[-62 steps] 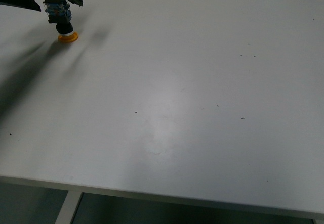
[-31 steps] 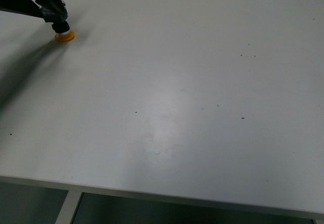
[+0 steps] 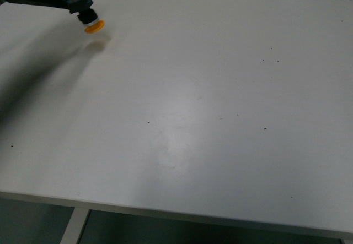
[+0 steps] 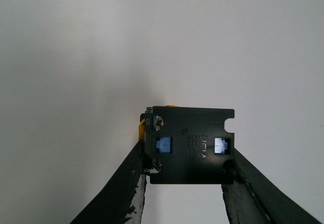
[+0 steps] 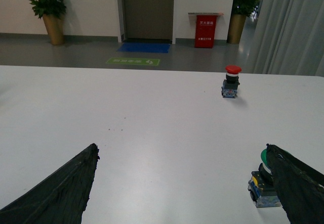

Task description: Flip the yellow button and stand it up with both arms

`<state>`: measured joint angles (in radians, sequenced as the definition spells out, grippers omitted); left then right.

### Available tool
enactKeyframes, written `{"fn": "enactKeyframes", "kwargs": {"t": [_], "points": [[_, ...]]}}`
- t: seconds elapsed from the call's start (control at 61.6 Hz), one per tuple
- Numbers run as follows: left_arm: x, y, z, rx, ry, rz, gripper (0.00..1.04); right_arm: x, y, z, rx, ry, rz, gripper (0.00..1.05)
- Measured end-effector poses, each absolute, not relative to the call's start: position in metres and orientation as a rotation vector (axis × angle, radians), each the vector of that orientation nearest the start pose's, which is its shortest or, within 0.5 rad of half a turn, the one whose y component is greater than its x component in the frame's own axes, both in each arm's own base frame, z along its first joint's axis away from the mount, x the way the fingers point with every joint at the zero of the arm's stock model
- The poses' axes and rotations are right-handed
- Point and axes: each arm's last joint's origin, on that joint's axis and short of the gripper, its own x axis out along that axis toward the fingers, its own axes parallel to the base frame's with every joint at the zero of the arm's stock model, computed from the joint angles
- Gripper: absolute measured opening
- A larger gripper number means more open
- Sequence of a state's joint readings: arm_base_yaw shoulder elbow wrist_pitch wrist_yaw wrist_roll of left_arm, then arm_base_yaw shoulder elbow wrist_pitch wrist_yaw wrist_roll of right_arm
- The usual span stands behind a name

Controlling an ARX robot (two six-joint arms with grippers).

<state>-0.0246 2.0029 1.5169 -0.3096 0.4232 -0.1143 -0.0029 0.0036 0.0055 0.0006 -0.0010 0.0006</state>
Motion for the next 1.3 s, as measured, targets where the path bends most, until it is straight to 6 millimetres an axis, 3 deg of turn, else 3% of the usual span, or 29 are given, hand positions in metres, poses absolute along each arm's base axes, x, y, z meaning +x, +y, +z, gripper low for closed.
{"fn": "enactKeyframes", "kwargs": {"t": [0.244, 0.52, 0.715, 0.861, 1.104, 1.299], "points": [[0.419, -0.07, 0.235, -0.508, 0.719, -0.678, 0.35, 0.098, 0.0, 0.165, 0.001, -0.002, -0.002, 0.97], [0.399, -0.131, 0.245, -0.767, 0.617, -0.933, 0.35, 0.098, 0.0, 0.165, 0.001, -0.002, -0.002, 0.97], [0.386, -0.163, 0.271, -0.948, 0.488, -1.118, 0.35, 0.098, 0.0, 0.165, 0.001, -0.002, -0.002, 0.97], [0.382, -0.191, 0.274, -1.068, 0.524, -1.221, 0.35, 0.098, 0.0, 0.165, 0.001, -0.002, -0.002, 0.97], [0.397, -0.217, 0.263, -1.142, 0.592, -1.259, 0.35, 0.098, 0.0, 0.165, 0.001, -0.002, -0.002, 0.97], [0.399, -0.224, 0.263, -1.147, 0.604, -1.273, 0.35, 0.098, 0.0, 0.165, 0.001, -0.002, -0.002, 0.97]]}}
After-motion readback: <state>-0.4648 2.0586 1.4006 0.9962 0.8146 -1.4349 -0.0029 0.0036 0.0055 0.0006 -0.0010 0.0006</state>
